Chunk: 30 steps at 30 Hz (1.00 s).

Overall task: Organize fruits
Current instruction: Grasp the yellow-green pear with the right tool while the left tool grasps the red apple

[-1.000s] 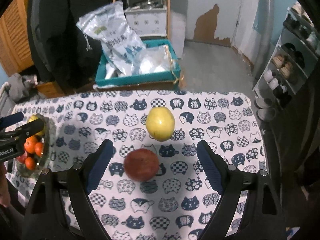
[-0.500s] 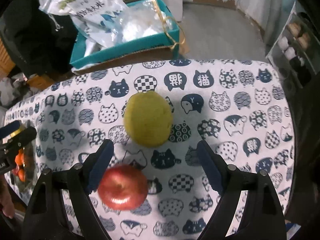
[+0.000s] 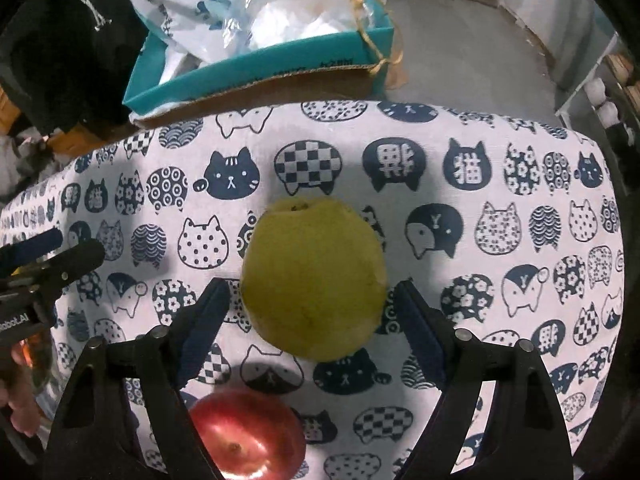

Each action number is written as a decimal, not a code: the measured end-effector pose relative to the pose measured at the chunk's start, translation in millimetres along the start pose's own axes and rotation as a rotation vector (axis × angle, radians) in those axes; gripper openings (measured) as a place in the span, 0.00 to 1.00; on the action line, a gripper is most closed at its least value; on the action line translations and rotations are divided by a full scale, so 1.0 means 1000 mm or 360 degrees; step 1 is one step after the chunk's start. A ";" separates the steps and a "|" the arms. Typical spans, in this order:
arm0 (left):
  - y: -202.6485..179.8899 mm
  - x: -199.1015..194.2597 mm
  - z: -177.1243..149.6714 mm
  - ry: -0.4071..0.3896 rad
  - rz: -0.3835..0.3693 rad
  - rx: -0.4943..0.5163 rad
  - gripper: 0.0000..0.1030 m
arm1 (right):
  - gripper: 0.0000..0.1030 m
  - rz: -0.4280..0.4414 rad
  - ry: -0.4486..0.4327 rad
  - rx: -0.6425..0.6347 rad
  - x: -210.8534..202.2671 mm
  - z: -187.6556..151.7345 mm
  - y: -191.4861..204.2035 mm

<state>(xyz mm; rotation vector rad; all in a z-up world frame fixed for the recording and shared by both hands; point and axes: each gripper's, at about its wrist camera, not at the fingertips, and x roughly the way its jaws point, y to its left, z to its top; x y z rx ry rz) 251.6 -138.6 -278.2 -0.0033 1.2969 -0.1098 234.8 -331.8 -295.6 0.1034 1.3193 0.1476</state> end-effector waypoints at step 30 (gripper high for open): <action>-0.078 -0.037 -0.063 -0.0016 -0.0195 0.0194 0.86 | 0.69 -0.0172 -0.0139 0.0209 -0.066 -0.089 -0.047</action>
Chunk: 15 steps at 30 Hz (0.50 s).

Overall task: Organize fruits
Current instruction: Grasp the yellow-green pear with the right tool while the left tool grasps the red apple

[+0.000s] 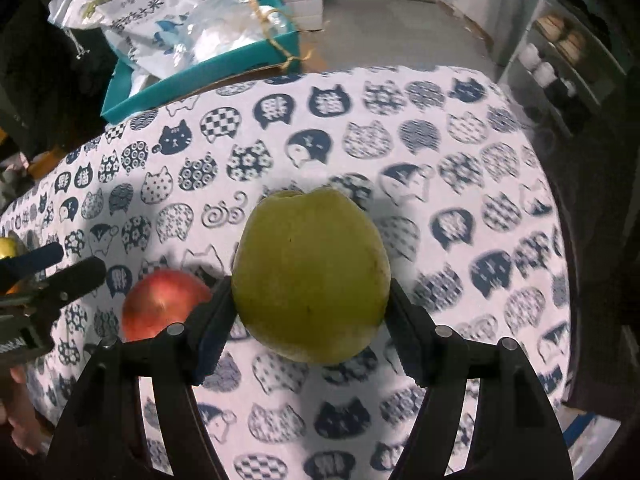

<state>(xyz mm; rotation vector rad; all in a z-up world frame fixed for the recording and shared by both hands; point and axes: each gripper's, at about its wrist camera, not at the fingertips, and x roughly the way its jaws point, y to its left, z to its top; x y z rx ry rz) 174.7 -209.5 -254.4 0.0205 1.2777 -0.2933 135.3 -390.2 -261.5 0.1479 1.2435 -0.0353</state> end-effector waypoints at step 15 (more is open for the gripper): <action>-0.052 0.016 -0.027 0.0067 -0.0099 0.0100 0.86 | 0.69 -0.0060 -0.0014 0.0108 -0.016 -0.040 -0.044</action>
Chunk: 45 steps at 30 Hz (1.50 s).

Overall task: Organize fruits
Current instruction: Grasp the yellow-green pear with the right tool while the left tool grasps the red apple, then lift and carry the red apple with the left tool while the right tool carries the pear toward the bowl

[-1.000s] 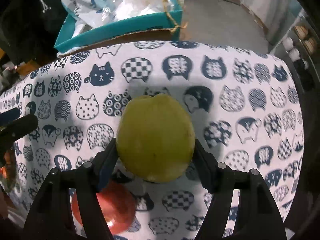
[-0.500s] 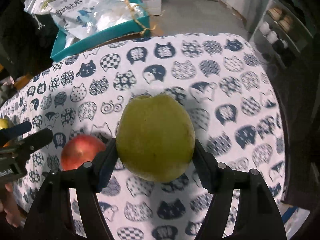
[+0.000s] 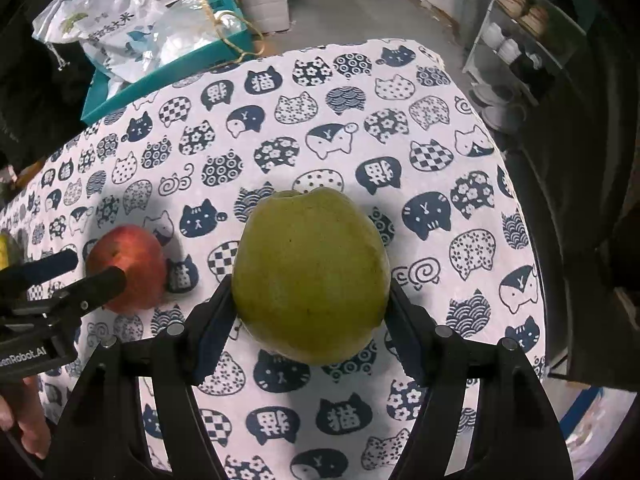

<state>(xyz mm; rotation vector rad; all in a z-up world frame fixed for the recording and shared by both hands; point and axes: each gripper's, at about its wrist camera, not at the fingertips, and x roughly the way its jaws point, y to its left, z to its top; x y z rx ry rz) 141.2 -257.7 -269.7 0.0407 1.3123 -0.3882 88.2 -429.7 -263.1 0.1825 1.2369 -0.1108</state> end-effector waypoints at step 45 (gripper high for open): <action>0.040 -0.108 -0.032 -0.0447 0.0181 0.0024 0.73 | 0.69 0.0131 -0.0354 -0.0177 -0.086 0.000 0.055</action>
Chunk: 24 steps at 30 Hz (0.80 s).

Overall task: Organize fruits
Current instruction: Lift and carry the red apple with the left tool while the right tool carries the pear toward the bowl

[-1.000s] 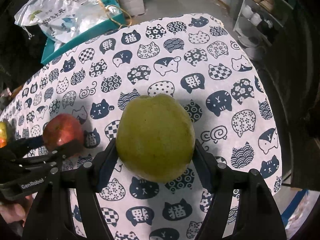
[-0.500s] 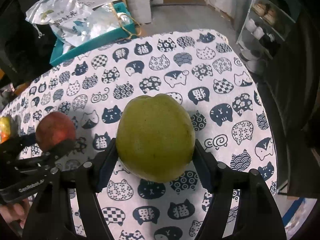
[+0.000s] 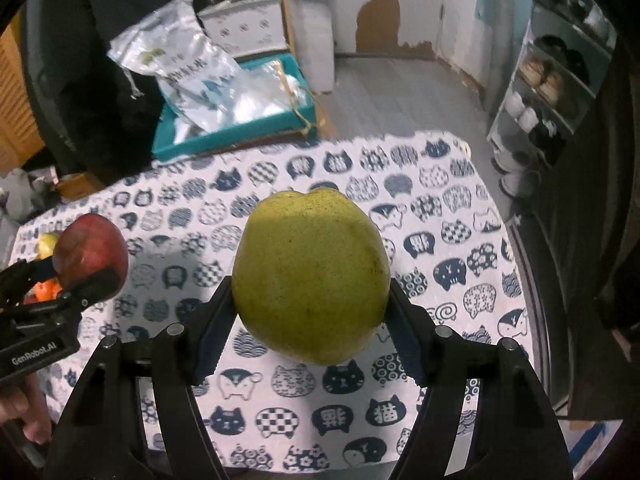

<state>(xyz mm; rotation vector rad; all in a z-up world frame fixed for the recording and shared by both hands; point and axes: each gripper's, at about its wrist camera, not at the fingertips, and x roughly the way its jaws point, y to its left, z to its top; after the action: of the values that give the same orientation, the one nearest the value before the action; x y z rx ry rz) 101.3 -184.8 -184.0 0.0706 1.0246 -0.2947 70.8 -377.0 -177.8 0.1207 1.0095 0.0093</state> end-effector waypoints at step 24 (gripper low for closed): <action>0.076 -0.130 -0.021 -0.0346 0.0124 -0.0162 0.74 | 0.69 0.0130 -0.0300 -0.0255 -0.092 0.007 0.086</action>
<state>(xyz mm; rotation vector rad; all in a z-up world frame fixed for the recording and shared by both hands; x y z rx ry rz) 41.5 -80.9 -90.8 -0.0132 0.8176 -0.1743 31.3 -297.7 -87.3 0.0157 0.8114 0.1503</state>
